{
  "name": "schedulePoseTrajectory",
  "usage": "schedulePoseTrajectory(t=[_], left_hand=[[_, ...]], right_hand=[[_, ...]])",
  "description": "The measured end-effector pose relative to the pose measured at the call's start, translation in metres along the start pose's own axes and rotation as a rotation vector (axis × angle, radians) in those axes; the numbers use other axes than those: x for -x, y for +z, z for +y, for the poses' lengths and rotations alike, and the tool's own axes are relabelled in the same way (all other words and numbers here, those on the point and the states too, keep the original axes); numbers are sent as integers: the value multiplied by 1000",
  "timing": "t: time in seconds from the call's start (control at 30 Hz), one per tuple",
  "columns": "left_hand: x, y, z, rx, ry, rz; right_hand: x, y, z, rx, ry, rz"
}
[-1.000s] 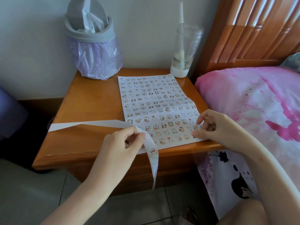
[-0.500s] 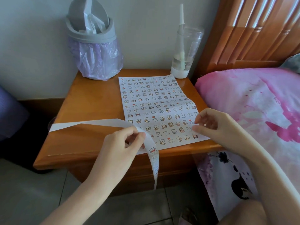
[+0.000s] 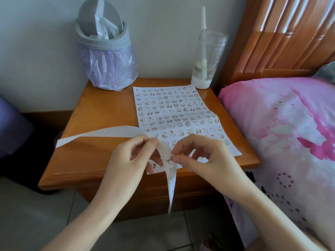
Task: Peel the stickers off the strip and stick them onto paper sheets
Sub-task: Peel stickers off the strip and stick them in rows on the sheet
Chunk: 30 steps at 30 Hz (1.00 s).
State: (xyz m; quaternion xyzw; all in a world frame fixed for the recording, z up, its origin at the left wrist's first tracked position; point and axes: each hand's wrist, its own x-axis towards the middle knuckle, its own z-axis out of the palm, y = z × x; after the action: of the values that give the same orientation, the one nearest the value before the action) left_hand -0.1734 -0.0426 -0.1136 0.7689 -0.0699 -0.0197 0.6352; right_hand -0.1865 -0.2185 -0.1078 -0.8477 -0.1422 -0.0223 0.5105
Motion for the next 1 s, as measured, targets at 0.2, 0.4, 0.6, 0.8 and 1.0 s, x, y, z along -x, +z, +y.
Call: schedulePoseTrajectory(t=[0.2, 0.4, 0.6, 0.8, 1.0], left_hand=[[1, 2, 2, 102, -17, -83], [5, 4, 6, 20, 15, -104], [6, 6, 6, 20, 13, -63], [6, 8, 4, -6, -2, -32], [6, 10, 4, -13, -17, -31]], right_hand=[[1, -2, -1, -37, 19, 51], [1, -1, -1, -2, 9, 52], [2, 0, -1, 51, -25, 62], [0, 0, 1, 129, -95, 105], [0, -1, 2, 119, -72, 94]])
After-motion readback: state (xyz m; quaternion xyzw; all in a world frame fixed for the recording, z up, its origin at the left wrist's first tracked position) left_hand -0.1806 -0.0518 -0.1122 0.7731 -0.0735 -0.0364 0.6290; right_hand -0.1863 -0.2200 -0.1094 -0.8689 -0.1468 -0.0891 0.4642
